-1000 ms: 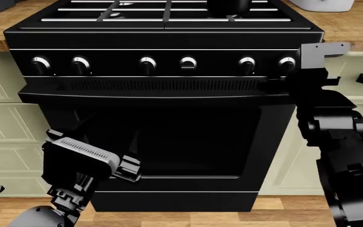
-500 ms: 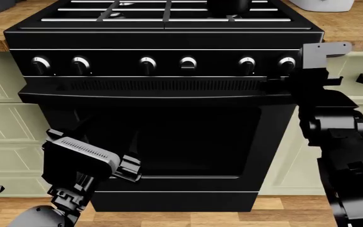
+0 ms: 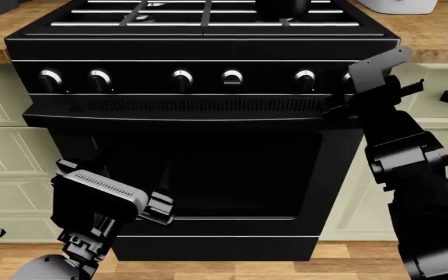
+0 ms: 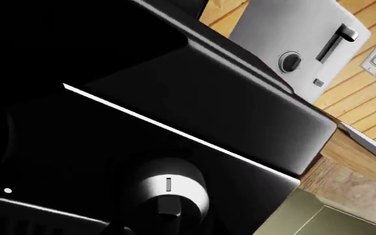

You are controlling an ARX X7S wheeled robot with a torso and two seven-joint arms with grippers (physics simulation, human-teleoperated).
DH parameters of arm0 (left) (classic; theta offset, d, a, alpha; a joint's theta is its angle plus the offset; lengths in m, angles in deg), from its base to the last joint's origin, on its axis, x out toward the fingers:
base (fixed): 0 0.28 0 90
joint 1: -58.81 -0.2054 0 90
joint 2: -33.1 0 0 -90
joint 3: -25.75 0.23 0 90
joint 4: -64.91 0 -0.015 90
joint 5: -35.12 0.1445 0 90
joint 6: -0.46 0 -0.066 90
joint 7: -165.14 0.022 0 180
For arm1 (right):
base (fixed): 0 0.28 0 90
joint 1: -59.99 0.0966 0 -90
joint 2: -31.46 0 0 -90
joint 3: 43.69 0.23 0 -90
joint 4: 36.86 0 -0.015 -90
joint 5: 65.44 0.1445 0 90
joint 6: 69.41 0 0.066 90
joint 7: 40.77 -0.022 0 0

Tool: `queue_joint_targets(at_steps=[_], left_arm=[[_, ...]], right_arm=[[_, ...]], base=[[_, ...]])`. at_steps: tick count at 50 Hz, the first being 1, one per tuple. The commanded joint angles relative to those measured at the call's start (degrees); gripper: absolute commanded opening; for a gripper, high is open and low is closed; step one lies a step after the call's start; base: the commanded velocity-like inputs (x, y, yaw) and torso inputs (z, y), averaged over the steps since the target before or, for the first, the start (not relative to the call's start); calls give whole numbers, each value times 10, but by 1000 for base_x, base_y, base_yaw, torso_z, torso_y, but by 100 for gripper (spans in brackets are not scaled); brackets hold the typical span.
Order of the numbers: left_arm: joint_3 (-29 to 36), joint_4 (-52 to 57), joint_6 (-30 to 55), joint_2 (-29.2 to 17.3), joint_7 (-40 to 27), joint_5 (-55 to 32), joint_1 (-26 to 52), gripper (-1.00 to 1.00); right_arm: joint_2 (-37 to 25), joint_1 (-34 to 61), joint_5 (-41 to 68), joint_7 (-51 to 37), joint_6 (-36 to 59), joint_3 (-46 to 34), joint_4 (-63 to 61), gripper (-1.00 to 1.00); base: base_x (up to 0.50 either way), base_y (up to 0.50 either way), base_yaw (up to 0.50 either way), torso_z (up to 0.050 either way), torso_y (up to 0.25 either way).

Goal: Frozen meat rests on a plate on the counter. Retrieve the meat and place it in a pot on a burner. Then turn the burner on.

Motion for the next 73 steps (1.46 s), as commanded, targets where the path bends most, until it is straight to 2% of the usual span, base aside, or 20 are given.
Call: queue_joint_targets(at_steps=[1,25,26,30,48,55,62,73], left_arm=[[2,1,1,0,-2,0,1,100],[3,9,6,-4,-7,-2,3,100],[3,10,7,-4,-7,-2,4,100],[3,10,7,-4,-7,-2,6,100],[1,27,13,-12,-12,-6,3,100],[-2,42,15,-16,-17,-9,-3,100],[-3,54,16,-20,-21,-9,-8,100],[-1,60,18,-19,-23,-10,-6,100]], right_arm=[[-26,32,-127,-49,-17,20,1,-100],[-30,31,-123,-30,-13,19,0,-100],[-30,31,-120,-26,-11,21,-1,100],[-38,17,-110,-12,21,28,-43,100],[-153,-138,-22,-16,324,86,-531,100],[-187,-183,20,-32,404,121,-668,100],[-206,-211,51,-44,449,151,-746,100],[-207,-248,80,-64,466,186,-790,100]], base=[[0,-3,-4,0,0],[-1,-2,-5,1,4],[0,-4,-6,0,11],[0,0,0,0,3],[0,0,0,1,2],[0,0,0,0,0],[0,0,0,0,0],[0,0,0,0,0]])
